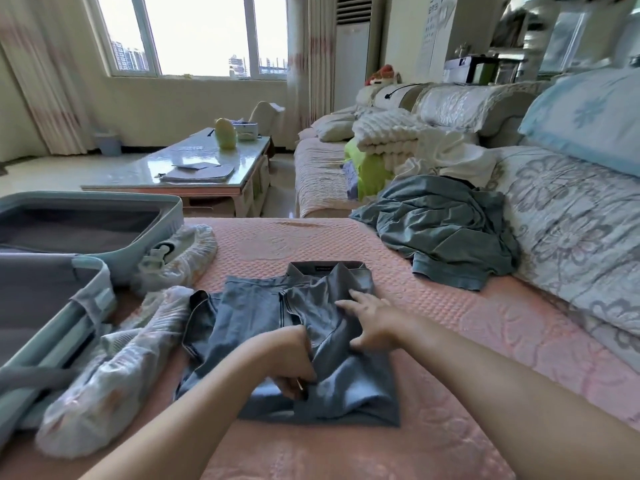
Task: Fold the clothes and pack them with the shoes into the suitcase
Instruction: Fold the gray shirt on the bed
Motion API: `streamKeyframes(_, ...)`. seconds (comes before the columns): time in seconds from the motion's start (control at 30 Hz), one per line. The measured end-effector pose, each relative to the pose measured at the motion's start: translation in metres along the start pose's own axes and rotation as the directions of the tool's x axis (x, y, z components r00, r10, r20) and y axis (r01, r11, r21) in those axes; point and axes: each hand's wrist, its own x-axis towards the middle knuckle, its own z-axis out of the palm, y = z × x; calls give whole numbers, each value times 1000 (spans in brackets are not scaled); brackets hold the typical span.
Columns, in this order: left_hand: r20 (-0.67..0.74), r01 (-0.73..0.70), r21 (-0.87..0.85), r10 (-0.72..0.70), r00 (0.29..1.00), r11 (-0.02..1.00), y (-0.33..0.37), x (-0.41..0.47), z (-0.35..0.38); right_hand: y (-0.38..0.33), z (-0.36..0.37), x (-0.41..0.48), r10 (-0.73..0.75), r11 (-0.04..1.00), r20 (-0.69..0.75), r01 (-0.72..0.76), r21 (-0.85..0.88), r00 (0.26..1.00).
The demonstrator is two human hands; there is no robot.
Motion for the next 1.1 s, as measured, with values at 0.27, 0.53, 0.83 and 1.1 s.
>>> streamKeyframes(0.27,-546,-47,385,268,794,922,6,31,-33,12,-7,30,61,988,-224,-27,151,973)
streamKeyframes(0.53,-531,-31,381,246,811,924,-14,117,-53,29,6,65,43,994,-201,-21,111,979)
streamKeyframes(0.83,-703,243,479,203,682,843,-48,130,-81,35,19,93,72,989,-154,-50,140,985)
streamKeyframes(1.1,-493,-183,620,560,666,763,7,115,-41,20,18,94,117,993,-105,-118,-1,988)
